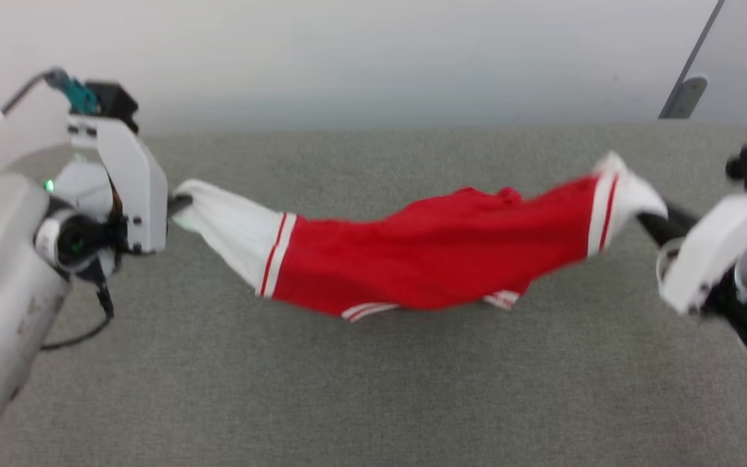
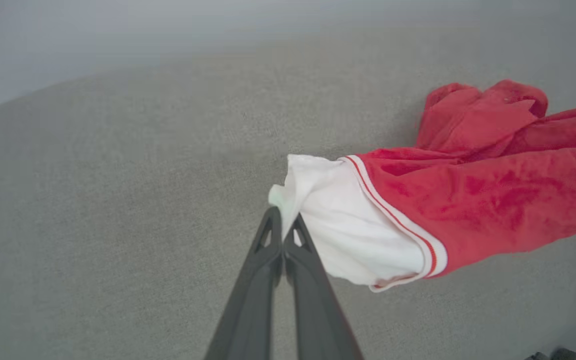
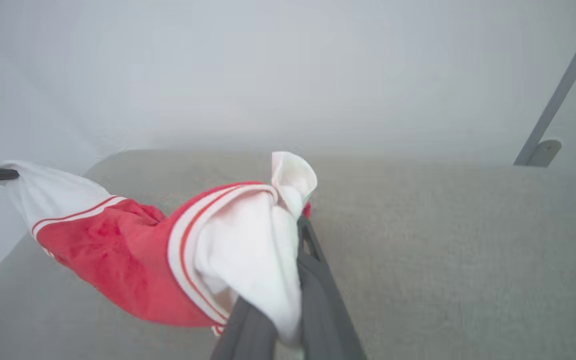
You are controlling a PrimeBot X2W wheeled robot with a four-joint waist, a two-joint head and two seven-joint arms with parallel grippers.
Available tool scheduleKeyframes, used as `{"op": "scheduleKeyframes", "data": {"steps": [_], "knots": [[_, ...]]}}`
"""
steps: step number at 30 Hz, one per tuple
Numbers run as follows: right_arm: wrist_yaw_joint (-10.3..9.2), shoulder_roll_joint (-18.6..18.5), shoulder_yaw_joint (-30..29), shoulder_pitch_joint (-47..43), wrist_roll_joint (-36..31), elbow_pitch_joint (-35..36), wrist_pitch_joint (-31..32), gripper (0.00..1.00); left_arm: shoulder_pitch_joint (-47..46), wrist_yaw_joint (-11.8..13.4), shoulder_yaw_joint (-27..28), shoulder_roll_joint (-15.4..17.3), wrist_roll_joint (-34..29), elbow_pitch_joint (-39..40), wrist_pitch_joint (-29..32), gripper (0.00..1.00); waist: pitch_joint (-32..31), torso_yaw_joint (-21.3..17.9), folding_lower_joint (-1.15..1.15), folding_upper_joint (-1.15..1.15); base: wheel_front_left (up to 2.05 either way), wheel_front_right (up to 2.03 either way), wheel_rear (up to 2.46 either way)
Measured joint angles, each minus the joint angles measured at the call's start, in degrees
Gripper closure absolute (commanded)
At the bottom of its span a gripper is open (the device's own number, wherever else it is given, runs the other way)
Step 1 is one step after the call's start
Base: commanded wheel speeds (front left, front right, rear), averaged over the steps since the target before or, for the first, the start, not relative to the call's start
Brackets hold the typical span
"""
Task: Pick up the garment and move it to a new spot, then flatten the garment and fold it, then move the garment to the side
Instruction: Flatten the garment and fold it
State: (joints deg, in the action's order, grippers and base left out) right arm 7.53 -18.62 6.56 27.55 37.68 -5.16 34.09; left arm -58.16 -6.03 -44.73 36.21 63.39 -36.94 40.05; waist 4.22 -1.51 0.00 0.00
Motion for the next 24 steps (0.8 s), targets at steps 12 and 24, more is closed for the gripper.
{"op": "scheduleKeyframes", "data": {"steps": [12, 24], "knots": [[0.0, 5.7, -1.5, 24.5, -13.0, -13.7, -14.8, 1.0, -16.0, 1.5, 3.4, -1.7, -5.5, -4.7, -9.4, 1.0, -3.8, 1.7, 0.0, 0.0, 0.0, 0.0, 0.0], [0.0, 8.7, -2.5, 37.5, -17.2, -32.1, -24.5, 1.0, -25.6, 1.3, 4.7, -5.2, -8.6, -13.1, -19.0, 1.0, -3.6, 3.5, 0.0, 0.0, 0.0, 0.0, 0.0]]}}
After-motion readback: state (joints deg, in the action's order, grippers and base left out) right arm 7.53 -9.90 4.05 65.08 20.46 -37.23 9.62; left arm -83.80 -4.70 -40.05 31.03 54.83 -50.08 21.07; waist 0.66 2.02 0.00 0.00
